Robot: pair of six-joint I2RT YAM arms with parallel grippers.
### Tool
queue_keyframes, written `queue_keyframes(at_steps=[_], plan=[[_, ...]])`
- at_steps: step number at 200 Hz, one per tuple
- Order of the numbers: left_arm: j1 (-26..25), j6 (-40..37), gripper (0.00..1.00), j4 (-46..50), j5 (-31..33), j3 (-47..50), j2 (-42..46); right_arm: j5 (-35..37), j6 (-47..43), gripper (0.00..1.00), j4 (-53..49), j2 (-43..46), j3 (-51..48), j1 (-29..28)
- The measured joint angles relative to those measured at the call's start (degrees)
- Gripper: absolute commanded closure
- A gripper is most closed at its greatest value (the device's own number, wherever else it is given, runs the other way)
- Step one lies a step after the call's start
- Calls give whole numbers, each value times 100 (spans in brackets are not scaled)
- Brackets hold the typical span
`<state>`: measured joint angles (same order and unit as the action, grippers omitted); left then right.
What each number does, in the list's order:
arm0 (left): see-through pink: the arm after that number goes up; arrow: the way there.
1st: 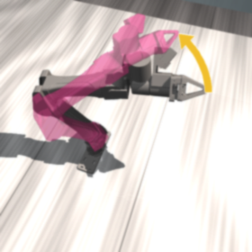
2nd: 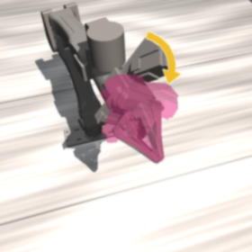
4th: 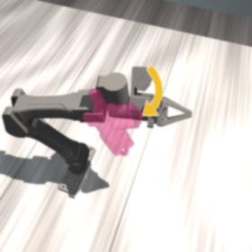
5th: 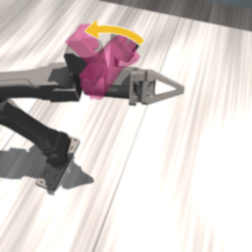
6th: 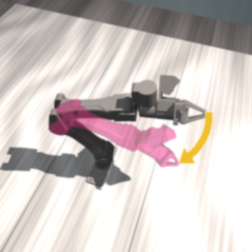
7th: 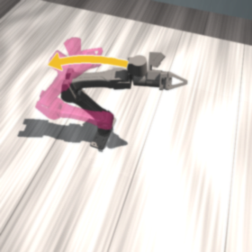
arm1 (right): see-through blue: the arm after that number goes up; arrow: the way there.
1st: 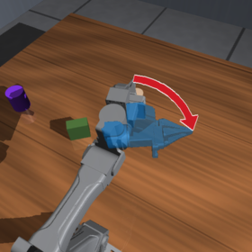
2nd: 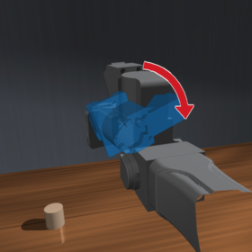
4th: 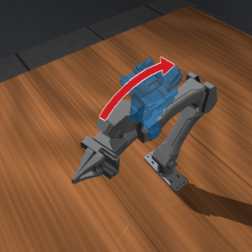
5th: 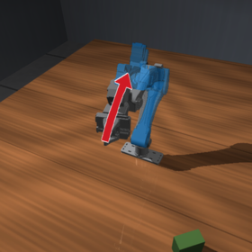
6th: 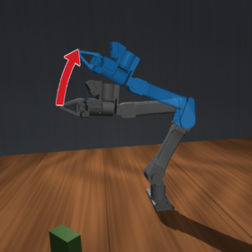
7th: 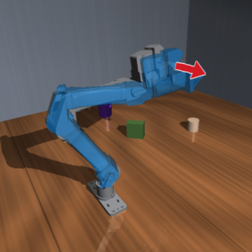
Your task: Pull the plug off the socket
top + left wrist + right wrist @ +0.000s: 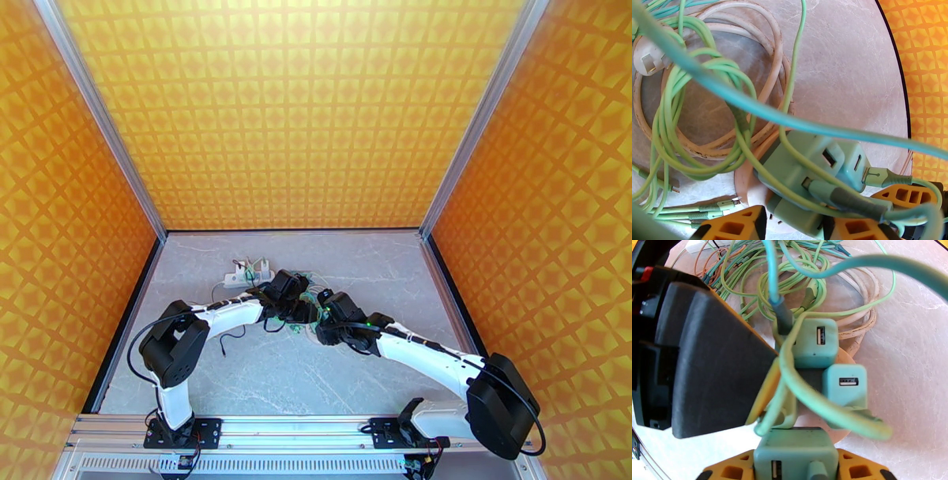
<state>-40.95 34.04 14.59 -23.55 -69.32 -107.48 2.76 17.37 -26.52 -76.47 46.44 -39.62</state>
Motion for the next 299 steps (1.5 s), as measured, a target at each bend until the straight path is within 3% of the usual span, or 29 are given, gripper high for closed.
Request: queue_keyframes(at_steps=[79, 162, 232, 263, 299], plan=[[-4, 22, 53, 629, 372, -2, 354, 114, 0, 73, -494, 192, 855, 35], [243, 42, 41, 1338, 756, 4, 1781, 636, -94, 72, -616, 90, 2140, 442], [890, 42, 32, 1517, 1078, 212, 2813, 844, -116, 72, -868, -863, 3213, 1624], [964, 39, 18, 1567, 1187, 354, 3053, 911, -160, 71, -881, -1427, 3746, 2085], [1064, 22, 9, 1648, 1325, 507, 3351, 929, -155, 71, -1121, -2413, 4572, 2686]])
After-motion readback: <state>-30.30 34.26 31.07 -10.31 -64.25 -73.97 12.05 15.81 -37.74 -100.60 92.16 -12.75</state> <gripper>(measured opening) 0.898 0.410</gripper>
